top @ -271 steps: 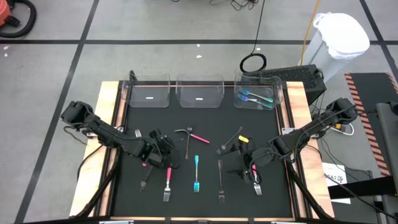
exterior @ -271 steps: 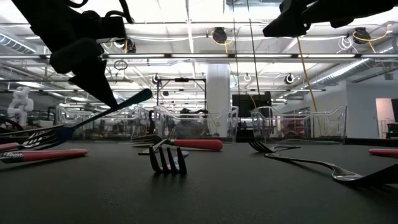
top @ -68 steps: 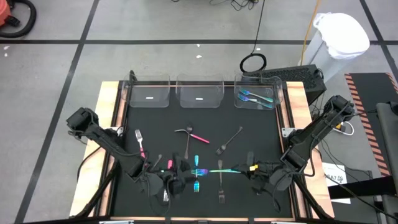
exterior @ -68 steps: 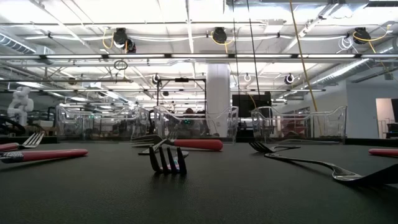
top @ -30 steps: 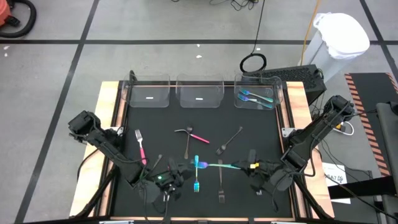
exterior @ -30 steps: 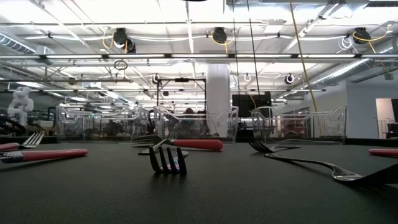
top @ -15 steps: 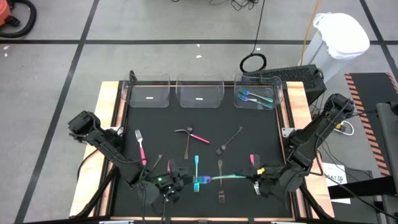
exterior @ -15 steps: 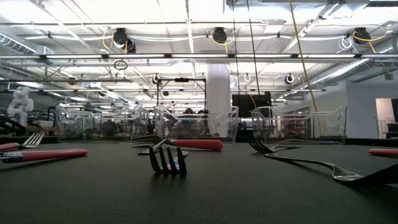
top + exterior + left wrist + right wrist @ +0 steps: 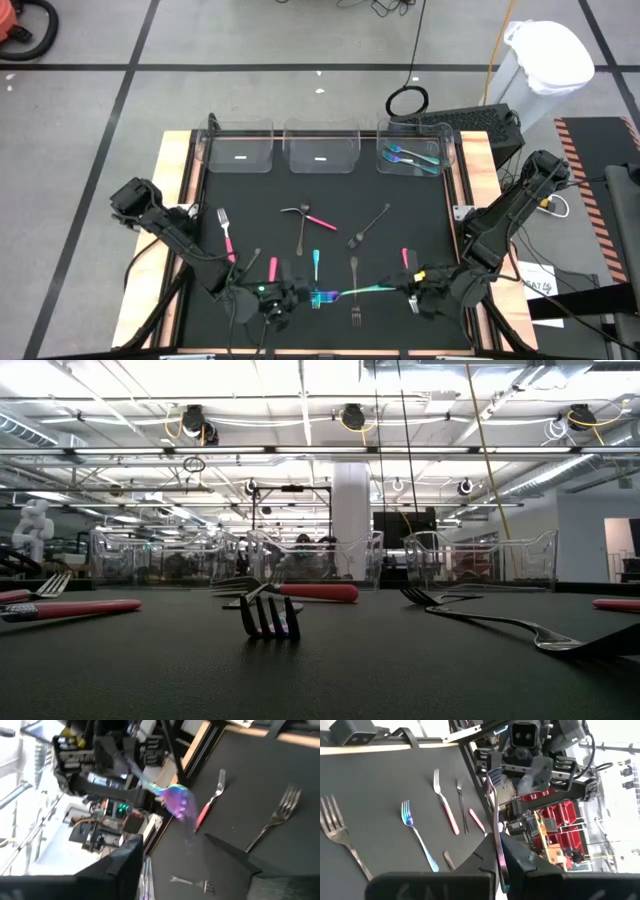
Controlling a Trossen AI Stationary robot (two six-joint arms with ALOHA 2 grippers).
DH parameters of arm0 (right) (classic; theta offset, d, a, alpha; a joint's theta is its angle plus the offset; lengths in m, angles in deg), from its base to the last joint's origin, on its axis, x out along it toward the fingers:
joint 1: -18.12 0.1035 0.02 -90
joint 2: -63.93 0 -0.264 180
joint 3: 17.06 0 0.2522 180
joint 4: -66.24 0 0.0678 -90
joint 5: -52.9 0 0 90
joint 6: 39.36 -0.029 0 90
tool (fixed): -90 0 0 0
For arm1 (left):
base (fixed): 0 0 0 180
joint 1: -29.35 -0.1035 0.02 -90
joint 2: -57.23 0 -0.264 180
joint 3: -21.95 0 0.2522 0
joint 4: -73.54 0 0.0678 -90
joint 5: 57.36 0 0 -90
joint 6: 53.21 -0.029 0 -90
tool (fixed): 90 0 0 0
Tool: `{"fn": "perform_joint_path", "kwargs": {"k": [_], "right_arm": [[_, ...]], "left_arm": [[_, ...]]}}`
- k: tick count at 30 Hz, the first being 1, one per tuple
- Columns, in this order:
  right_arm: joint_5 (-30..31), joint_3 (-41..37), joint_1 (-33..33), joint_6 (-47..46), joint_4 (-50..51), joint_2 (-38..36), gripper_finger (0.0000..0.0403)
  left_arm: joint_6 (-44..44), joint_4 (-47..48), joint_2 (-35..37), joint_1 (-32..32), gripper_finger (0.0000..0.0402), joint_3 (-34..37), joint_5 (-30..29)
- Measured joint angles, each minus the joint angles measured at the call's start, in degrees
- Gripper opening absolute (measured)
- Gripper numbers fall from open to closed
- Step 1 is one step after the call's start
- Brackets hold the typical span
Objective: Sort silverware by color (type)
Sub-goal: Put the blue fork into the right transparent bin
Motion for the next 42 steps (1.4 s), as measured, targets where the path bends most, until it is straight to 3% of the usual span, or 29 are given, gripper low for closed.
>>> {"fn": "perform_joint_path", "kwargs": {"k": [13, 22, 29, 38, 42], "right_arm": [[0.0, 0.0, 0.0, -0.2, 0.1, 0.0, 0.0004], [-0.2, 0.0, 0.0, -0.2, 0.4, 0.0, 0.0004], [-0.1, 0.0, 0.0, -0.7, 0.4, 0.0, 0.0009], [0.6, 0.0, -0.1, -4.6, 0.0, 0.0, 0.0102], [4.6, 0.0, 0.0, -5.3, 0.4, 0.0, 0.0152]], "left_arm": [[-0.1, 0.0, 0.0, -0.1, 0.0059, 0.0, 6.0], [-0.1, 0.1, 0.0, -2.0, 0.0011, 0.0, 12.2], [-0.2, 0.3, 0.0, -2.5, 0.0004, 0.0, 12.9], [-0.1, 0.9, 0.0, -2.7, 0.0002, 0.0, 12.5], [0.0, 1.9, 0.0, -2.7, 0.0002, 0.0, 11.9]]}}
